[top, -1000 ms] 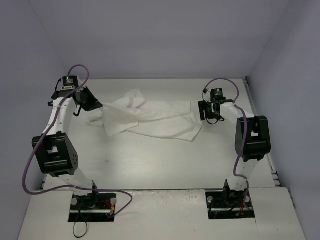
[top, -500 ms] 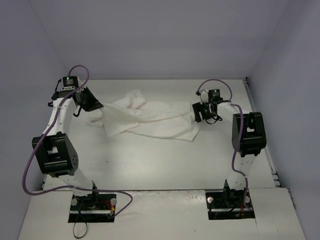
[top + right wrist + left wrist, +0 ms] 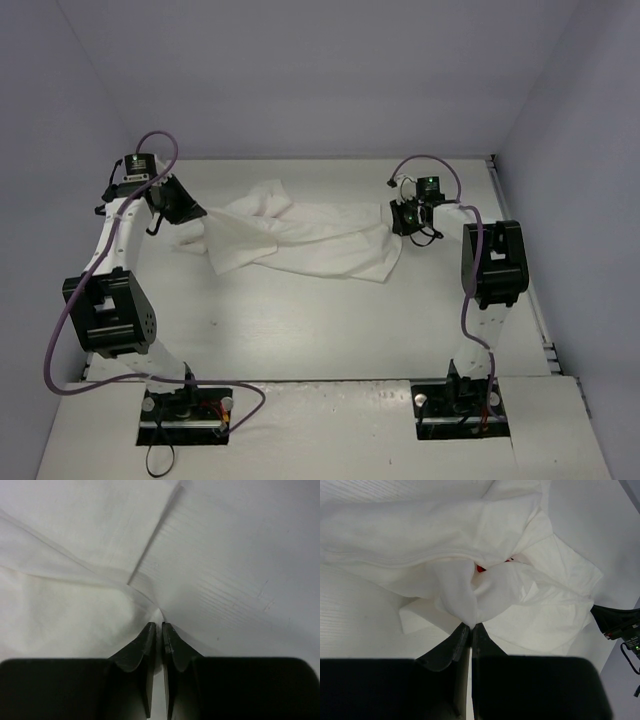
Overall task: Fold and stack the t-shirts
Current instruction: Flatten out the tshirt
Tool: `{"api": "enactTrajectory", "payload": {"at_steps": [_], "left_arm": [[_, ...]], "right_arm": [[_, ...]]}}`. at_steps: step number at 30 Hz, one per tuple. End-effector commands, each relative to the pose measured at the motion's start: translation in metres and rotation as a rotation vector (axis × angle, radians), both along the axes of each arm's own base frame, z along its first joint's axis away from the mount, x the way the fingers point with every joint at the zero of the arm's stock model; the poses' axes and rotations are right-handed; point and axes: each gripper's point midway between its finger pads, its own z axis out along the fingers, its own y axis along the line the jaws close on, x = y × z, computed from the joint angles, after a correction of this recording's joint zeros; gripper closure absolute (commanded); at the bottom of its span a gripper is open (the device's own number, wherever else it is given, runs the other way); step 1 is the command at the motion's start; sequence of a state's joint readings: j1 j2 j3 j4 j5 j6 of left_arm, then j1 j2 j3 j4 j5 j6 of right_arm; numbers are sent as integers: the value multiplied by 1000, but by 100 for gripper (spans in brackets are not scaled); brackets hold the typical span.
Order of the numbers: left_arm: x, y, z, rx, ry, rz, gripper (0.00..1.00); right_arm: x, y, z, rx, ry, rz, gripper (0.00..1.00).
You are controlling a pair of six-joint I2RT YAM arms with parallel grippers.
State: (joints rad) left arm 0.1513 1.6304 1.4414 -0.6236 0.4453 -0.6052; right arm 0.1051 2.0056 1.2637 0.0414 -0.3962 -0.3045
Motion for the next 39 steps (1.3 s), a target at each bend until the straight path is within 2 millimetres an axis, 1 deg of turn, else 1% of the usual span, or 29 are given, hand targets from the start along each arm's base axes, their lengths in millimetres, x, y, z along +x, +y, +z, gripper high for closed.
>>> {"api": "enactTrajectory", "payload": {"at_steps": [1, 2, 4, 5, 6, 7, 8, 10, 11, 12, 13, 14, 15, 16, 17, 18, 19, 20, 21, 26, 27, 28, 29, 30, 31, 33, 36, 38, 39], "left_arm": [[3, -1, 37, 8, -116, -7, 100], [3, -1, 38, 9, -115, -7, 100], [4, -1, 43, 4, -125, -12, 100], [5, -1, 47, 1, -134, -14, 100], [7, -1, 56, -6, -157, -19, 100], [8, 2, 62, -12, -169, -14, 100], [9, 2, 70, -28, -188, -22, 100], [13, 6, 99, -33, -259, -25, 100], [13, 6, 113, -40, -291, -34, 100], [13, 4, 129, -48, -332, -48, 100], [14, 3, 149, -51, -380, -63, 100], [14, 3, 168, -53, -426, -76, 100], [13, 0, 174, -65, -438, -90, 100], [11, -2, 193, -64, -486, -107, 100], [9, -5, 206, -69, -518, -132, 100], [5, -6, 225, -57, -566, -144, 100], [1, -7, 235, -53, -593, -154, 100], [-3, -5, 254, -51, -637, -163, 100], [-6, -4, 264, -58, -657, -158, 100], [-28, 8, 331, -113, -829, -151, 100], [-32, 8, 344, -131, -871, -159, 100], [-38, 7, 362, -147, -938, -184, 100], [-43, 3, 373, -140, -990, -218, 100], [-49, -1, 383, -161, -1021, -231, 100], [-52, -2, 392, -148, -1066, -247, 100], [-68, -11, 416, -159, -1145, -272, 100], [-78, -14, 435, -136, -1201, -278, 100], [-83, -17, 444, -172, -1226, -278, 100], [-90, -21, 453, -167, -1267, -296, 100]], "right_arm": [[-34, 2, -15, 15, 113, 3, 100], [-37, 1, -16, 7, 118, -5, 100], [-35, -3, 7, -4, 64, -17, 100], [-33, -6, 15, -13, 44, -30, 100], [-30, -9, 25, -26, 17, -44, 100], [-24, -11, 47, -28, -34, -54, 100], [-20, -15, 63, -39, -75, -70, 100], [-10, -17, 115, -37, -196, -86, 100], [-6, -19, 136, -43, -243, -98, 100], [-3, -22, 162, -48, -303, -109, 100], [-1, -24, 194, -47, -372, -118, 100], [0, -25, 217, -48, -423, -125, 100], [0, -26, 242, -46, -479, -131, 100], [-2, -27, 278, -38, -557, -138, 100], [-5, -28, 299, -35, -602, -145, 100], [-11, -30, 330, -29, -670, -156, 100], [-15, -31, 347, -26, -708, -161, 100], [-24, -32, 376, -24, -771, -166, 100], [-29, -34, 390, -24, -804, -173, 100], [-65, -44, 476, -42, -1011, -190, 100], [-69, -46, 487, -49, -1038, -194, 100], [-80, -49, 507, -53, -1087, -199, 100], [-86, -50, 516, -56, -1110, -199, 100], [-94, -52, 530, -57, -1146, -203, 100], [-96, -52, 535, -57, -1156, -204, 100], [-109, -53, 556, -57, -1210, -198, 100], [-128, -56, 586, -58, -1287, -202, 100], [-137, -57, 601, -59, -1323, -204, 100], [-139, -58, 605, -66, -1336, -203, 100]]}}
